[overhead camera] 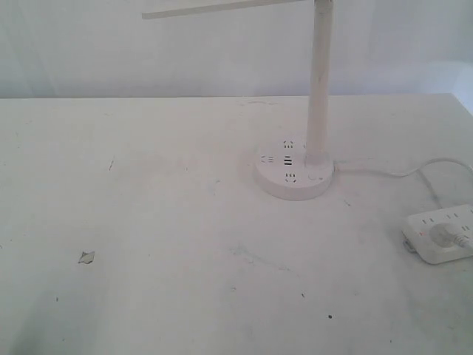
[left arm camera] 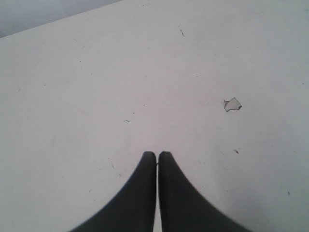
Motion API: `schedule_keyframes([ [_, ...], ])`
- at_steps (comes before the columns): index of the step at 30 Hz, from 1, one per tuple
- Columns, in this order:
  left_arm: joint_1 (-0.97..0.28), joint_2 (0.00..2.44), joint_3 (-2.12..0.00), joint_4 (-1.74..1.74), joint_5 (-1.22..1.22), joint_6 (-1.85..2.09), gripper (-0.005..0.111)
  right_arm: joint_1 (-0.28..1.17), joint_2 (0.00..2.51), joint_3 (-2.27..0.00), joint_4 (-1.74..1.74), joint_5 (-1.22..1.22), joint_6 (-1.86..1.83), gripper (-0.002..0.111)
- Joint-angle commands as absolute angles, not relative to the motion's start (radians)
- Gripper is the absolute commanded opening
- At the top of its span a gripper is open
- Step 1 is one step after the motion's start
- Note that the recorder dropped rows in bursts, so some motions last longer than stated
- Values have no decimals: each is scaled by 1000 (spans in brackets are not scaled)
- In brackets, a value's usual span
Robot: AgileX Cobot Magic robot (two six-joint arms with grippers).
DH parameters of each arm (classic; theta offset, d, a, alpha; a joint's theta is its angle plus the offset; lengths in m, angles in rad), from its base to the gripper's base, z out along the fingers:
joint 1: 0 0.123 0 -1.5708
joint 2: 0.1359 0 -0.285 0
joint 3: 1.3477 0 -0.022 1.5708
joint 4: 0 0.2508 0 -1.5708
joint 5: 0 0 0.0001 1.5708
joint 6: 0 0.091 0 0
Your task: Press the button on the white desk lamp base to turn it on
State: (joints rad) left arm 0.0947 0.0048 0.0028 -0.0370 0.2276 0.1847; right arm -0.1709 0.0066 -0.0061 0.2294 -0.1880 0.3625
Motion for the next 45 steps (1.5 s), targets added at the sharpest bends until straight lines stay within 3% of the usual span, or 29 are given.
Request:
schedule_keyframes([
  [1, 97, 0, 0, -44, 225, 184, 1, -169, 0, 0, 234, -215, 372, 0],
  [12, 97, 0, 0, -44, 225, 184, 1, -169, 0, 0, 144, -303, 789, 0],
  [17, 97, 0, 0, -44, 225, 184, 1, -169, 0, -5, -306, -604, 845, 0],
  [23, 97, 0, 0, -44, 225, 184, 1, -169, 55, -168, -1040, -609, 1183, 0],
  [27, 97, 0, 0, -44, 225, 184, 1, -169, 170, -257, -1288, -621, 1300, 0],
  [36, 97, 0, 0, -44, 225, 184, 1, -169, 410, -351, -1525, -679, 1342, 0],
  [45, 97, 0, 0, -44, 225, 184, 1, -169, 429, -356, -1572, -825, 1446, 0],
])
